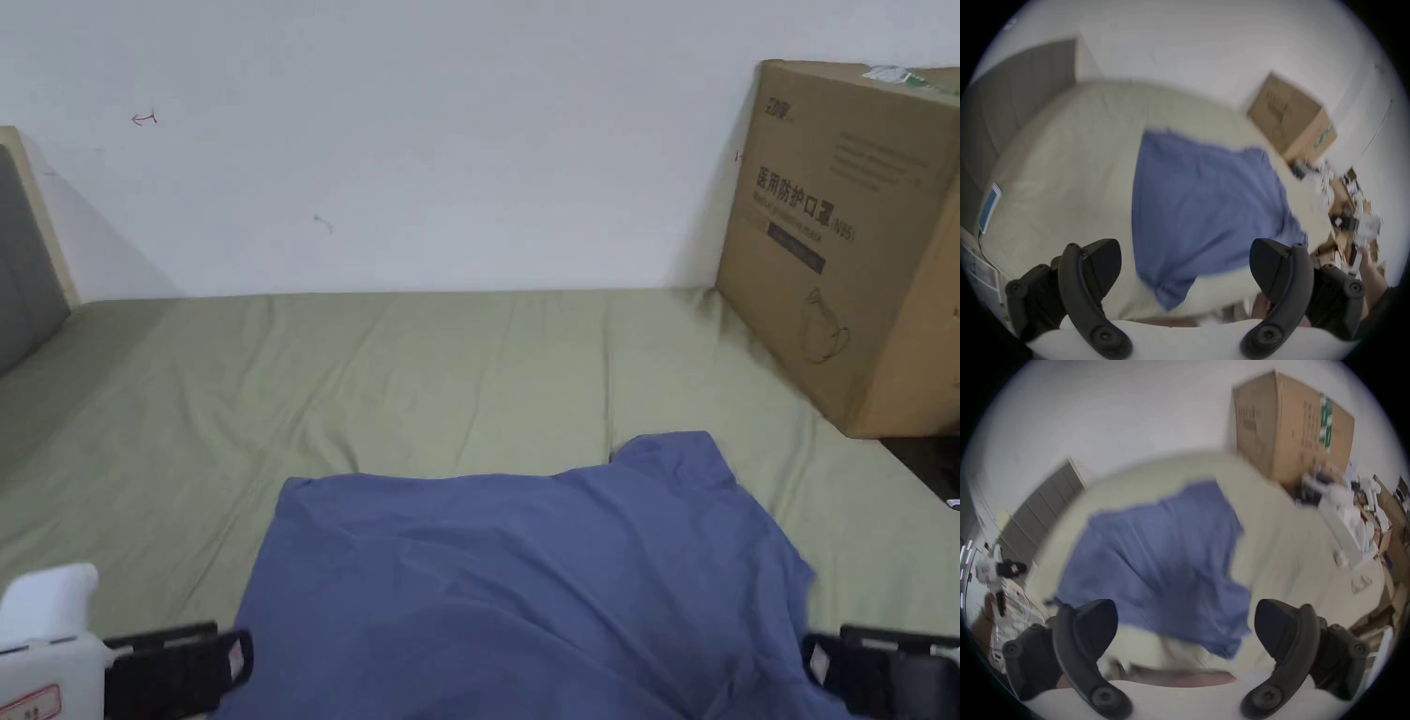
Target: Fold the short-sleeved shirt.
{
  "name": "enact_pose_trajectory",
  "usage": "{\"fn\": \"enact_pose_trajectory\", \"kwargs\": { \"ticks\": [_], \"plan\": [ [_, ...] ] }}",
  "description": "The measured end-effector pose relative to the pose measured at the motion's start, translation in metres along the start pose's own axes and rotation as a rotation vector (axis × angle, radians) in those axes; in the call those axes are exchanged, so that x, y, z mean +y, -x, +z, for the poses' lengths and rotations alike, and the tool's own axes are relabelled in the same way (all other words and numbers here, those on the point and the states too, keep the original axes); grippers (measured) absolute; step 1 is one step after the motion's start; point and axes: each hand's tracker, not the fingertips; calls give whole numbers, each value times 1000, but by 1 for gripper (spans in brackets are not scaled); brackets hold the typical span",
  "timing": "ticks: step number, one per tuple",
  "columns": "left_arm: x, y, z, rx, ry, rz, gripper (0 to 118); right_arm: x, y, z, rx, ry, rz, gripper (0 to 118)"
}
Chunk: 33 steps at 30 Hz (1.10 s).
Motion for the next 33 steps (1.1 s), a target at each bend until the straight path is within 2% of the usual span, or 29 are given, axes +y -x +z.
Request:
{"fn": "enact_pose_trajectory", "kwargs": {
  "ticks": [1, 3, 4, 5, 7, 8, 10, 13, 14, 16, 17, 18, 19, 21, 22, 25, 27, 29, 30, 31, 33],
  "plan": [
    [-2, -11, 17, 27, -136, -22, 75, 1, 11, 11, 28, -125, -41, 93],
    [-12, -29, 36, 53, -319, -52, 10, -1, 30, 24, 91, -276, -67, 43],
    [-18, -36, 44, 67, -369, -72, 0, -2, 40, 25, 109, -323, -67, 13],
    [-20, -44, 46, 92, -371, -113, 0, -2, 44, 22, 81, -355, -70, 3],
    [-19, -53, 51, 88, -348, -156, 0, -3, 58, 24, 30, -388, -80, 3],
    [-17, -49, 46, 39, -292, -163, 0, 1, 57, 20, 95, -351, -92, 3],
    [-12, -47, 39, 63, -160, -153, 0, 4, 60, 15, 164, -304, -90, 3],
    [-16, -18, -2, 124, 276, -60, 0, 1, 63, 12, 130, -271, -19, 3],
    [-25, -3, -16, 132, 366, 19, 0, -2, 63, 11, 141, -249, -11, 3],
    [-46, 25, -39, 102, 396, 140, 3, -8, 63, 8, 153, -220, -12, 3],
    [-54, 35, -49, 103, 418, 185, 36, -11, 61, 6, 161, -199, -13, 3],
    [-59, 43, -60, 159, 443, 192, 84, -13, 60, 4, 164, -180, -15, 3],
    [-67, 48, -71, 200, 478, 206, 116, -15, 59, 3, 164, -159, -19, 3],
    [-77, 55, -86, 207, 457, 201, 112, -19, 56, 0, 162, -135, -32, 3],
    [-79, 57, -96, 248, 483, 207, 112, -20, 53, 0, 164, -125, -42, 3],
    [-100, 54, -126, 249, 587, 173, 113, -22, 48, -2, 159, -99, -70, 3],
    [-108, 42, -142, 314, 633, -9, 118, -21, 43, -4, 144, -87, -80, 3],
    [-118, 24, -145, 344, 661, -117, 115, -22, 38, -4, 130, -78, -86, 3],
    [-114, 20, -142, 352, 649, -122, 106, -23, 36, -3, 122, -76, -86, 3],
    [-111, 15, -136, 337, 627, -122, 93, -24, 33, -2, 106, -77, -83, 3],
    [-112, 5, -117, 318, 563, -184, 39, -29, 25, 0, 76, -77, -68, 3]
  ]
}}
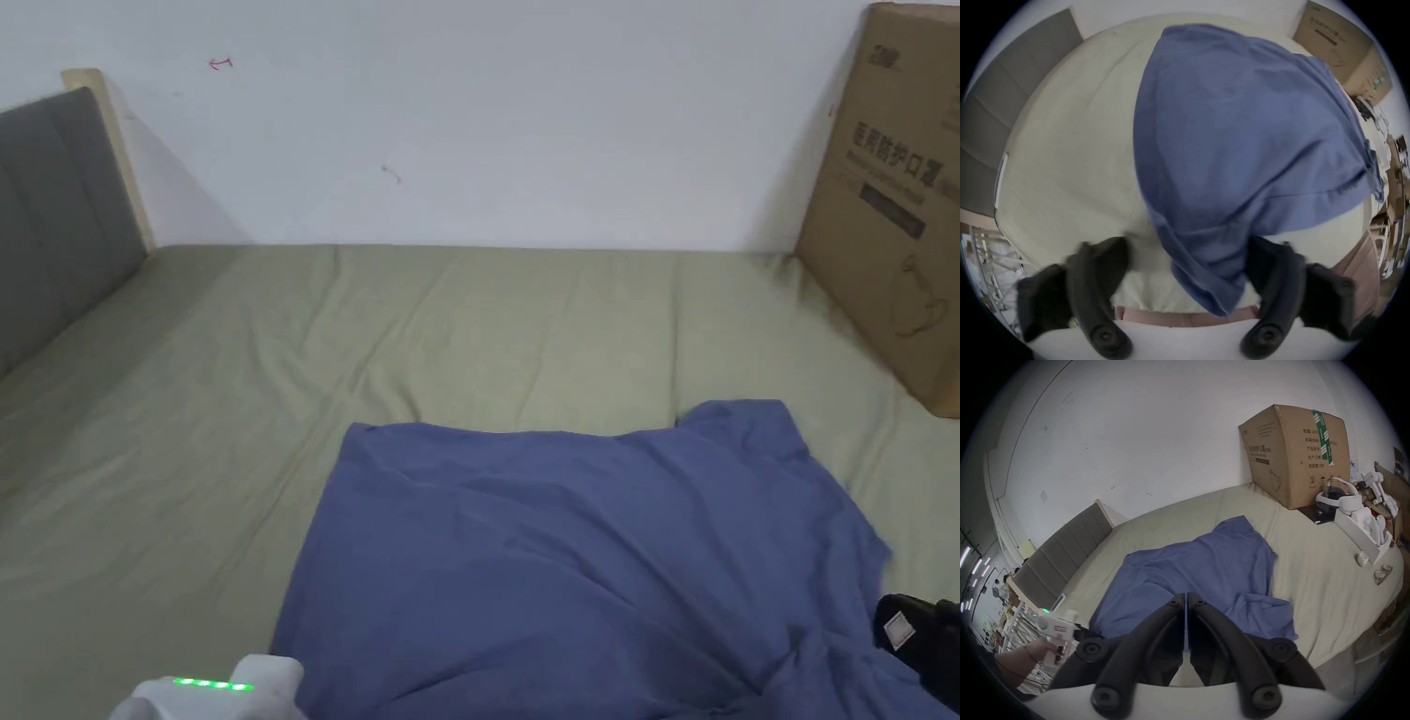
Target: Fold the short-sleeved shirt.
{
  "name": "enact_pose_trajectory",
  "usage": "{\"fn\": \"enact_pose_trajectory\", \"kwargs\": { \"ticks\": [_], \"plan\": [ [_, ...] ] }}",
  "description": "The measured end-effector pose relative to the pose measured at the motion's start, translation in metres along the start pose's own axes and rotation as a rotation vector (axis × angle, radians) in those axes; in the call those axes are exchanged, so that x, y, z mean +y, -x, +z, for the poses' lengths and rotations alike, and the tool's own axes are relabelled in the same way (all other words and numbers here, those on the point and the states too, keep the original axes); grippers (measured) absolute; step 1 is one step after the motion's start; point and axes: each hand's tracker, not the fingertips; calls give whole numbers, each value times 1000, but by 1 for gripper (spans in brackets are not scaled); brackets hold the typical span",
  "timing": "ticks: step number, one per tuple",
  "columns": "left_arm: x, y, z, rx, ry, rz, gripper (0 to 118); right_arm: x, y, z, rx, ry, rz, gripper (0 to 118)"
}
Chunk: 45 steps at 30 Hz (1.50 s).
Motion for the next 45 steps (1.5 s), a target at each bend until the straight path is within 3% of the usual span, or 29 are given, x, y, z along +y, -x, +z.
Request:
{"fn": "enact_pose_trajectory", "kwargs": {
  "ticks": [1, 6, 10, 11, 13, 14, 18, 20, 22, 24, 25, 26, 27, 29, 31, 32, 42, 45],
  "plan": [
    [-4, -2, 7, 6, -40, -25, 2, -2, -7, 1, -15, 3, 7, 3],
    [-13, 13, 25, -171, -124, 113, 3, -12, -59, -3, -51, 96, -63, 3],
    [-14, 17, 54, -195, -210, 152, 3, -17, -101, -27, -190, 302, -51, 4],
    [-9, 20, 57, -210, -205, 164, 3, -21, -111, -37, -175, 383, -59, 25],
    [-10, 21, 63, -225, -213, 185, 3, -35, -125, -61, -179, 544, -98, 104],
    [-10, 21, 67, -231, -225, 190, 3, -44, -129, -70, -187, 567, -109, 118],
    [-6, 15, 70, -203, -225, 172, 3, -61, -123, -83, -232, 588, -96, 117],
    [-3, 14, 65, -186, -199, 162, 3, -60, -146, -103, -248, 594, -160, 110],
    [-6, 14, 58, -174, -165, 164, 3, -63, -151, -108, -233, 628, -215, 91],
    [-5, 16, 50, -175, -141, 170, 3, -63, -149, -110, -297, 619, -92, 69],
    [-7, 16, 47, -180, -131, 177, 3, -63, -146, -108, -285, 621, -28, 54],
    [-10, 17, 45, -189, -122, 186, 3, -62, -144, -104, -265, 616, 12, 22],
    [-8, 20, 43, -196, -118, 193, 3, -60, -144, -100, -224, 610, 8, 8],
    [-10, 19, 45, -204, -119, 198, 3, -58, -128, -79, -250, 577, 6, 5],
    [-8, 23, 48, -211, -123, 199, 3, -54, -127, -67, -177, 551, -41, 5],
    [-8, 24, 52, -212, -131, 198, 3, -48, -126, -57, -202, 534, -55, 5],
    [-22, 46, 78, -241, -126, 199, 3, -54, -104, -7, -168, 544, 3, 5],
    [-25, 49, 83, -264, -79, 204, 3, -51, -106, 3, -155, 539, -50, 5]
  ]
}}
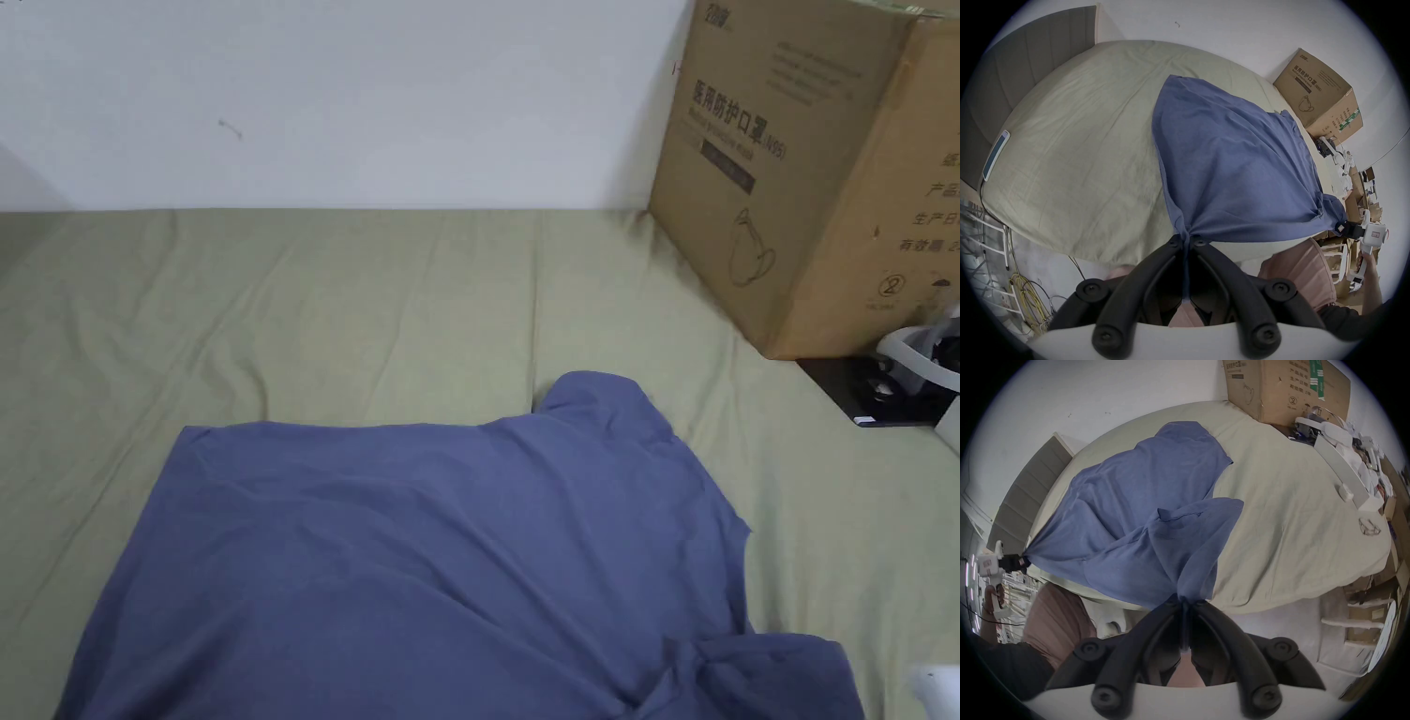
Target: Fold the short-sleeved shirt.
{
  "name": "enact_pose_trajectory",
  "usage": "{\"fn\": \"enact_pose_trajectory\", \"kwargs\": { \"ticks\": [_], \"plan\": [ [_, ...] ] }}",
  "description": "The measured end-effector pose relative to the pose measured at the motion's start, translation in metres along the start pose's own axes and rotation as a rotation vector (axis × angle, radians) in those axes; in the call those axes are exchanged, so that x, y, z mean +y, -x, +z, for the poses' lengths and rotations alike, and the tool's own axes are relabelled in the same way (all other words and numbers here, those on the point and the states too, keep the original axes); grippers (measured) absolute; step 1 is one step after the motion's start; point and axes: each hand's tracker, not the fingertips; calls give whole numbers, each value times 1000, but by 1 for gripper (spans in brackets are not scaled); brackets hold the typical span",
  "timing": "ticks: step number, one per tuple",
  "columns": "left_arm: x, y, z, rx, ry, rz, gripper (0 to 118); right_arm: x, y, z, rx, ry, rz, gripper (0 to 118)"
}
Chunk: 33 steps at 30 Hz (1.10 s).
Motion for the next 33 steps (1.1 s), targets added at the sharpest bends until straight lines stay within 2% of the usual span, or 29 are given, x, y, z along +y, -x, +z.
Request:
{"fn": "enact_pose_trajectory", "kwargs": {
  "ticks": [4, 10, 12, 14, 16, 19, 20, 21, 22, 23, 24, 25, 26, 28, 31, 33],
  "plan": [
    [29, 2, 2, -44, 60, 35, 3, 27, 8, 14, 20, -6, -25, 5],
    [122, -1, -18, -98, 75, 62, 3, 121, 17, 8, 31, -12, -9, 5],
    [152, 0, -35, -108, 98, 94, 3, 157, 17, -6, 28, 0, -13, 5],
    [180, 2, -61, -100, 123, 130, 3, 194, 15, -33, 25, 37, -66, 5],
    [201, 0, -86, -72, 153, 127, 3, 219, 16, -62, 20, 54, -84, 5],
    [221, 2, -118, -67, 167, 144, 4, 239, 24, -99, -39, 55, -124, 5],
    [225, 5, -124, -75, 153, 179, 10, 243, 26, -108, -46, 43, -137, 5],
    [226, 7, -127, -75, 139, 193, 26, 244, 27, -114, -54, 20, -163, 5],
    [227, 8, -130, -52, 127, 201, 53, 245, 29, -118, -55, -4, -190, 9],
    [226, 9, -132, -35, 121, 189, 95, 246, 25, -122, -73, -29, -203, 45],
    [225, 10, -131, -28, 112, 182, 108, 245, 26, -124, -83, -37, -211, 88],
    [225, 12, -127, -21, 87, 179, 107, 242, 28, -123, -100, -42, -207, 115],
    [221, 14, -121, -17, 85, 179, 106, 240, 28, -116, -98, -116, -202, 118],
    [216, 16, -107, -31, 61, 182, 106, 236, 31, -109, -98, -105, -184, 118],
    [201, 7, -73, -38, -60, 132, 106, 221, 36, -77, -73, -202, -140, 118],
    [180, -4, -44, -45, -185, 88, 103, 203, 49, -53, -21, -277, -108, 112]
  ]
}}
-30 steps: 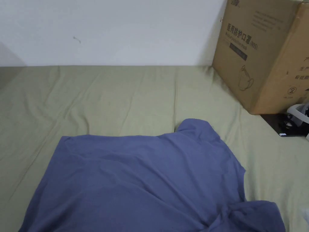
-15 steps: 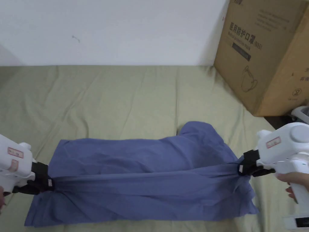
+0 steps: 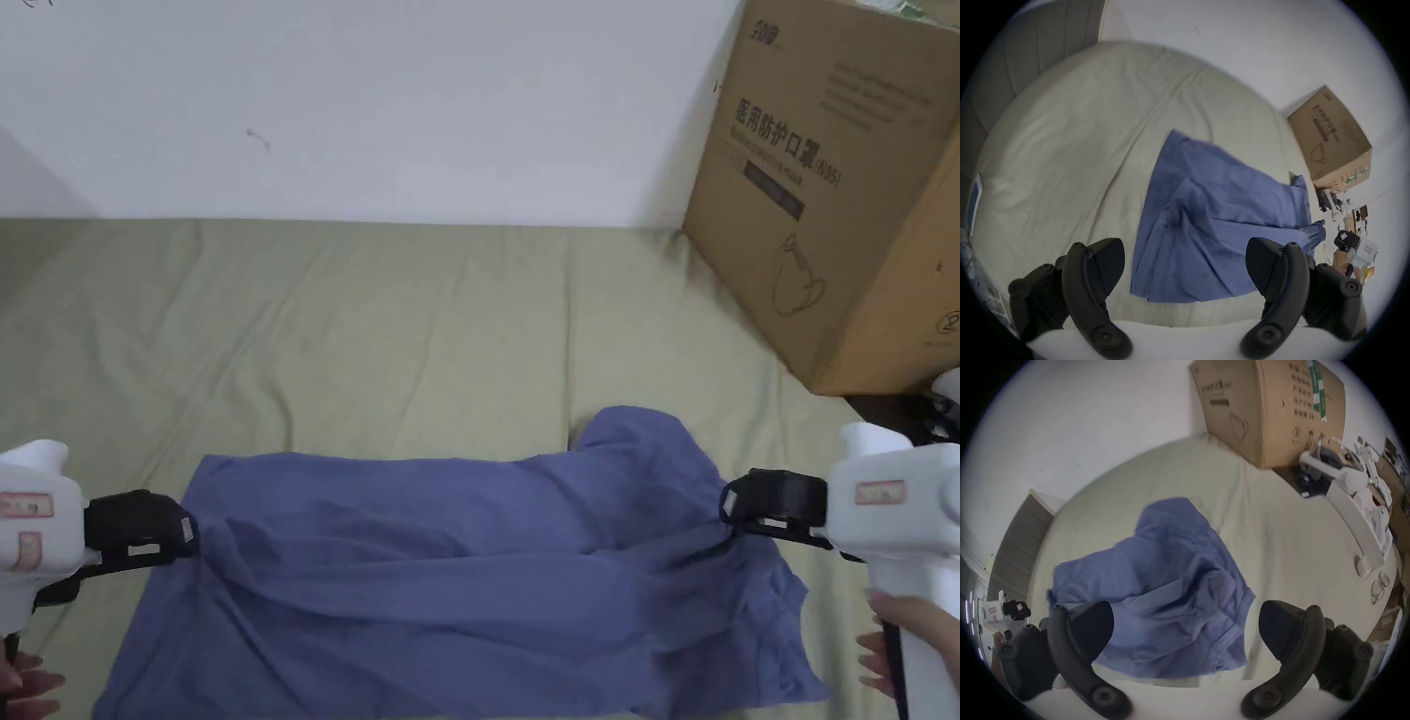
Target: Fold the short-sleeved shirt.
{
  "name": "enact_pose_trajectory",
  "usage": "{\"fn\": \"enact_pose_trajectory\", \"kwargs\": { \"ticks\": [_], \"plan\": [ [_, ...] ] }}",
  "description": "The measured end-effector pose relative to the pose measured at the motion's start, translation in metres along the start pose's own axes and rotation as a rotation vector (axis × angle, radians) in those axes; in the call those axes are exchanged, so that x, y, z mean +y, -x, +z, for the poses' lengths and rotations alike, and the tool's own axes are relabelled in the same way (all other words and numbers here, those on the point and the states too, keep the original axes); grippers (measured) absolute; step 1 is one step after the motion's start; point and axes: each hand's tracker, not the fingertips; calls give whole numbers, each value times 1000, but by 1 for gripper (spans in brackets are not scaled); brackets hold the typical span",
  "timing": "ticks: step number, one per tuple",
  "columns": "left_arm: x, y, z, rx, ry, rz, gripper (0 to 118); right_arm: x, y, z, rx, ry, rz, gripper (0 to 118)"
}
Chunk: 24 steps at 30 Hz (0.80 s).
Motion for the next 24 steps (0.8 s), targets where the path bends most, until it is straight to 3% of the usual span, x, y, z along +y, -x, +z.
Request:
{"fn": "enact_pose_trajectory", "kwargs": {
  "ticks": [1, 2, 4, 5, 6, 8, 12, 16, 17, 18, 19, 20, 24],
  "plan": [
    [-12, -6, 19, -6, -90, -31, 94, -10, 6, 18, 46, -58, 11, 101],
    [-29, -13, 40, -26, -207, -72, 71, -24, 12, 39, 91, -111, 27, 75],
    [-61, -23, 71, -11, -350, -112, 15, -48, 25, 66, 143, -206, 49, 6],
    [-76, -27, 80, 13, -391, -113, 0, -61, 30, 77, 124, -241, 58, 1],
    [-87, -30, 89, 45, -408, -117, 0, -71, 34, 86, 129, -268, 49, 1],
    [-100, -30, 95, 5, -368, -131, 0, -83, 40, 97, 252, -243, 35, 1],
    [-101, -22, 75, 92, -215, -197, 0, -99, 52, 108, 235, -257, 108, 1],
    [-78, 13, 7, 148, 3, -195, 0, -104, 51, 110, 253, -214, 113, 1],
    [-73, 22, -13, 176, 25, -194, 22, -105, 48, 112, 258, -204, 105, 1],
    [-72, 28, -26, 216, 43, -204, 63, -108, 46, 111, 257, -197, 95, 1],
    [-71, 36, -41, 232, 69, -203, 96, -109, 42, 113, 251, -189, 77, 1],
    [-72, 36, -49, 224, 56, -210, 103, -111, 37, 115, 245, -181, 57, 1],
    [-72, 50, -96, 287, 157, -213, 101, -117, 23, 125, 207, -181, 30, 1]
  ]
}}
